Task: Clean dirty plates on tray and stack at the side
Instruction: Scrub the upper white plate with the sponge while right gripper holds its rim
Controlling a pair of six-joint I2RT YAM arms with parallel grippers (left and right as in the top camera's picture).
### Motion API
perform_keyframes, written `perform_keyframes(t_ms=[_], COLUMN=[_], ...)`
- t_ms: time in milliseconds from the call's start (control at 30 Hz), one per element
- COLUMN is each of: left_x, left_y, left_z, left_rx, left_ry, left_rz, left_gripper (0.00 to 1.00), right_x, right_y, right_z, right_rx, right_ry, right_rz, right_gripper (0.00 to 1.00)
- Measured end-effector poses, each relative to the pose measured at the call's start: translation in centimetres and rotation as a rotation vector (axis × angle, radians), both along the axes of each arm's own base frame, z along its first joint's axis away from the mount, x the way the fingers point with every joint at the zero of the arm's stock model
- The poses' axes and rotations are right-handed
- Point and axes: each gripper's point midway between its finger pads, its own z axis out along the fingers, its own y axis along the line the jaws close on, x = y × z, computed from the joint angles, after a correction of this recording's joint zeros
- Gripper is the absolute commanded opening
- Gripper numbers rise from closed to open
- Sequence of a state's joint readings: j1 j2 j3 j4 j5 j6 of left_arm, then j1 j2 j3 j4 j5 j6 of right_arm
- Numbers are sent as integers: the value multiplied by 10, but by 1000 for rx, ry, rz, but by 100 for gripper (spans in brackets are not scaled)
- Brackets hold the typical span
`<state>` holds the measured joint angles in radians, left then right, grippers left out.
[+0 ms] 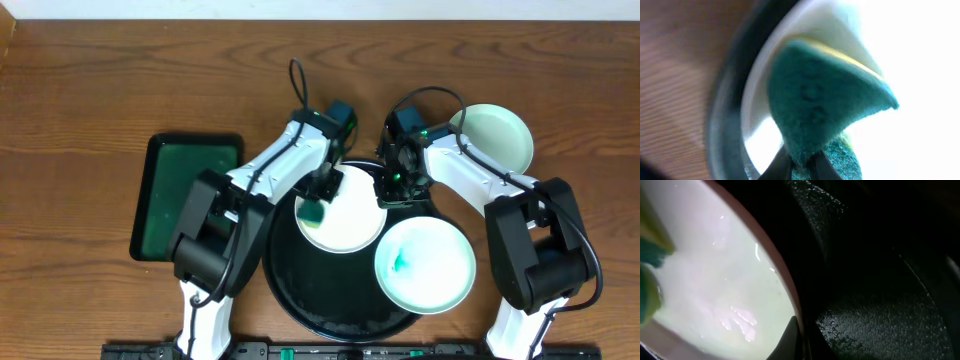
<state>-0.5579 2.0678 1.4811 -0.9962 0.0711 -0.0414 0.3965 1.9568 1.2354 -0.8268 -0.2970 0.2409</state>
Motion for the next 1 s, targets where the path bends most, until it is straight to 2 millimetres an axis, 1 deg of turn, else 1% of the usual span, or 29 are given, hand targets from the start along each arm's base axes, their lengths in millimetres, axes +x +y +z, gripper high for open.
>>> perform_keyframes(t_ms=[233,400,533,633,733,900,1000], left_x=[-22,-43,-46,-45,-40,-29,-18], left_y=[-37,-67,-77,-79,-76,-59,-48], left_z=[2,3,2,2,-1,-7,-7], left_rx=[-148,-303,-387,-408,-380,-259,-187], left_ry=[78,170,204,204,189,139,85], left_rz=[-88,-151,-161,-151,-104,15,80], left_gripper=[7,7,7,7,7,7,8], right_x=[1,1,-2,-2,-2,-2,1], right_y=[-4,-6,-10,-10,-10,-10,-8], right_z=[-1,-1,-1,-1,-2,-2,-1], right_rx=[-10,-6,-6,-7,-9,-9,1], right_ry=[-1,3,19,19,18,18,8], right_rz=[-1,0,-11,-11,-11,-11,-10], right_gripper=[1,1,1,1,1,1,1])
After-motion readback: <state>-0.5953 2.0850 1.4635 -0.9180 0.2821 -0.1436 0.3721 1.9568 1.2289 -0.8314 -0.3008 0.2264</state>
